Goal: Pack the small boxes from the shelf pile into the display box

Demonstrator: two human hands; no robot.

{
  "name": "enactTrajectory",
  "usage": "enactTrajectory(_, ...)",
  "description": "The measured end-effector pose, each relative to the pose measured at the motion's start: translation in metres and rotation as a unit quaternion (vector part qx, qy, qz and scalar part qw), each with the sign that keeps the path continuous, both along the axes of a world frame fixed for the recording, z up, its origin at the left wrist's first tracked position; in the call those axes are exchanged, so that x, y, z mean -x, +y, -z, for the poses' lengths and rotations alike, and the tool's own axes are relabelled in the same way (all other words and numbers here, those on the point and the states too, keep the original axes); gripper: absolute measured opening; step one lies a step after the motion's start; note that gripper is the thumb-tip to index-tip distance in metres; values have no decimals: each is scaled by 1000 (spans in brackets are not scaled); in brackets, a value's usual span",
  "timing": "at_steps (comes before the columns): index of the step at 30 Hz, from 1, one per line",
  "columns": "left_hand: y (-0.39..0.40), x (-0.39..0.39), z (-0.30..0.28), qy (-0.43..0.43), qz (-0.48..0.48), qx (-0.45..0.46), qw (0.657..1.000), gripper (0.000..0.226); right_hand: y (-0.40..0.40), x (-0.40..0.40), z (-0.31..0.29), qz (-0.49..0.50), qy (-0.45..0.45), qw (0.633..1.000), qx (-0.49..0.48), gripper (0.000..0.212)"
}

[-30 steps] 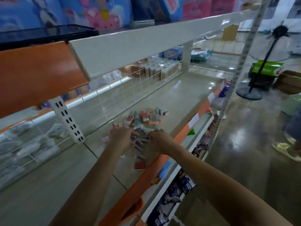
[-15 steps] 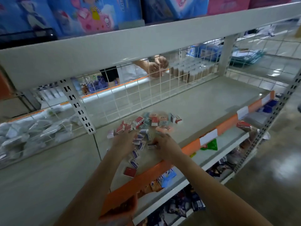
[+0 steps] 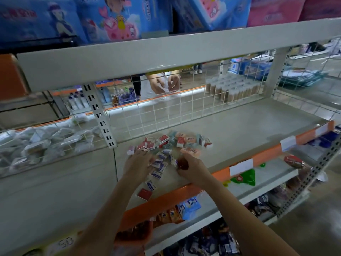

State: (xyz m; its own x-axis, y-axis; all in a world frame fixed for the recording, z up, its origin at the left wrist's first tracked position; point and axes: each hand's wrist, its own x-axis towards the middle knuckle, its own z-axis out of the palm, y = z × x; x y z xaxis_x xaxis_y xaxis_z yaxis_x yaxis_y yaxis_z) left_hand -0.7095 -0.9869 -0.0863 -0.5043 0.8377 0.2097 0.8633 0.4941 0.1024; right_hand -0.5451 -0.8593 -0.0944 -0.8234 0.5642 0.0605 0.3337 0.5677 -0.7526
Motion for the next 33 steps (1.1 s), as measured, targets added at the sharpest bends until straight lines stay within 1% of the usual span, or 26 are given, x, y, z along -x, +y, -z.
enactTrajectory(2,-9,-4,0,-12,7,-48,999,15,-2,-2,-2,-20,34,998,42,38)
enactTrajectory(4,-21,-10,-3,-49,2,-98,994,14,-7,-2,-6,-41,54,995,72,40)
enactTrajectory(6,-36,-14,-6,-95,-19,-136,986,18,-15,2,-10,-57,75,989,111,34)
enactTrajectory(8,-56,-17,-7,-137,-31,-153,978,19,-26,9,-12,-74,92,979,165,23)
enactTrajectory(9,-67,-18,-8,-155,-34,-159,974,19,-32,14,-13,-83,98,971,202,19)
enactTrajectory(11,-91,-19,-9,-190,-49,-176,965,18,-50,22,-16,-102,102,951,273,16)
enactTrajectory(14,-128,-20,-11,-236,-91,-223,942,17,-83,36,-26,-128,109,923,345,16)
enactTrajectory(16,-158,-20,-15,-266,-118,-263,920,18,-107,47,-31,-143,118,897,402,17)
enactTrajectory(18,-192,-20,-20,-271,-145,-283,908,21,-133,58,-35,-170,104,878,435,20)
enactTrajectory(21,-248,-18,-25,-278,-184,-318,887,22,-179,77,-39,-208,89,859,459,24)
enactTrajectory(24,-312,-18,-31,-252,-221,-346,876,17,-236,96,-44,-248,73,857,445,20)
enactTrajectory(27,-383,-19,-36,-236,-261,-359,865,29,-300,112,-47,-279,60,856,431,23)
enactTrajectory(29,-426,-22,-39,-235,-277,-366,857,32,-340,121,-47,-288,48,850,439,24)
enactTrajectory(31,-470,-25,-44,-228,-296,-369,851,29,-383,130,-46,-313,43,845,431,24)
enactTrajectory(33,-511,-26,-48,-225,-315,-374,843,24,-424,138,-46,-337,49,853,396,23)
